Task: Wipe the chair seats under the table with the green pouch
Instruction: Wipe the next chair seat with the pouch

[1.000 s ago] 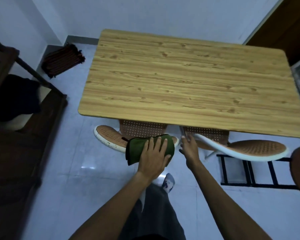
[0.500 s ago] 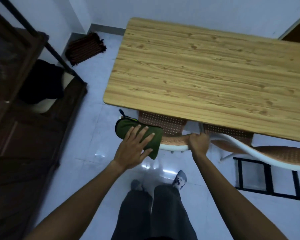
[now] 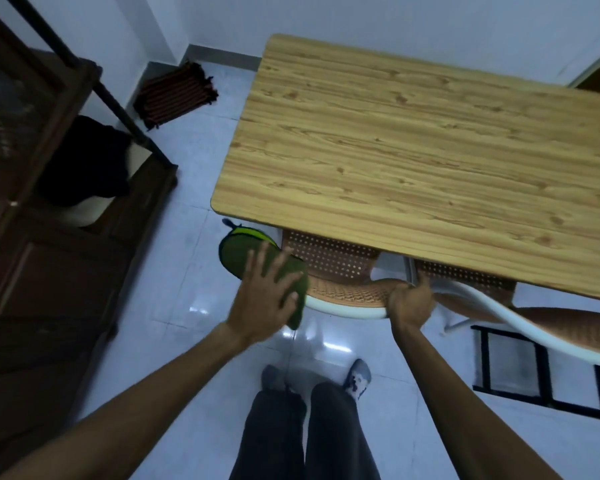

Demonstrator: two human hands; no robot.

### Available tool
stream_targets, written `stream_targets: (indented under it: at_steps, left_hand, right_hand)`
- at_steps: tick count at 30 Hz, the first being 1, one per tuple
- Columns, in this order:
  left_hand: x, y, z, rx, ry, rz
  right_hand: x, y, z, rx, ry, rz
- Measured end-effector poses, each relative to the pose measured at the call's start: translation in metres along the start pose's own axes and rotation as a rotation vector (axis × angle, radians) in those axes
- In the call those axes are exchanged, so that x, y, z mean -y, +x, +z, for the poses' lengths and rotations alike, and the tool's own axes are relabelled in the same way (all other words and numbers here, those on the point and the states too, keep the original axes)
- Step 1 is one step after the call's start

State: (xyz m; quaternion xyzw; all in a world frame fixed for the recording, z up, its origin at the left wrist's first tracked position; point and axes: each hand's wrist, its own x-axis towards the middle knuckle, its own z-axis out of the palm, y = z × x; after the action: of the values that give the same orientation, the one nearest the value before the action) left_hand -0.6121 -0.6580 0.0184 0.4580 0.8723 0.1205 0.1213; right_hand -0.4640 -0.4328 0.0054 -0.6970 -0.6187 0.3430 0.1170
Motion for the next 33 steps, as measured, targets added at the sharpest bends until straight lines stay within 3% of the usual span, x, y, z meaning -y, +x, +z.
stream_targets:
  at_steps: [9, 15, 20, 24, 30, 33]
  left_hand:
    - [-0.142, -0.005, 0.042, 0.107, 0.091, 0.043]
    - [-0.127, -0.004, 0.037, 0.081, 0.046, 0.094]
    - [-0.076, -0.004, 0.013, -0.054, -0.047, -0.273]
    - [-0.056, 0.01, -0.002, -0.067, -0.063, -0.524]
    - [-0.032, 0.037, -0.015, 0.019, -0.107, -0.673]
    - [-0.003, 0.052, -0.021, 0.034, -0.143, -0.661]
  right_hand:
    - [0.004, -0.004, -0.004, 0.042, 0.023, -0.015]
    - [0.002, -0.004, -0.005, 0.057, 0.041, -0.001]
    - [-0.001, -0.002, -0.003, 0.041, 0.061, -0.002]
    - [-0.001, -0.002, 0.001, 0.018, 0.095, 0.025]
    - [0.001, -0.005, 0.0, 0.015, 0.094, 0.012]
    - [0.005, -0.008, -0.005, -0.008, 0.101, 0.014]
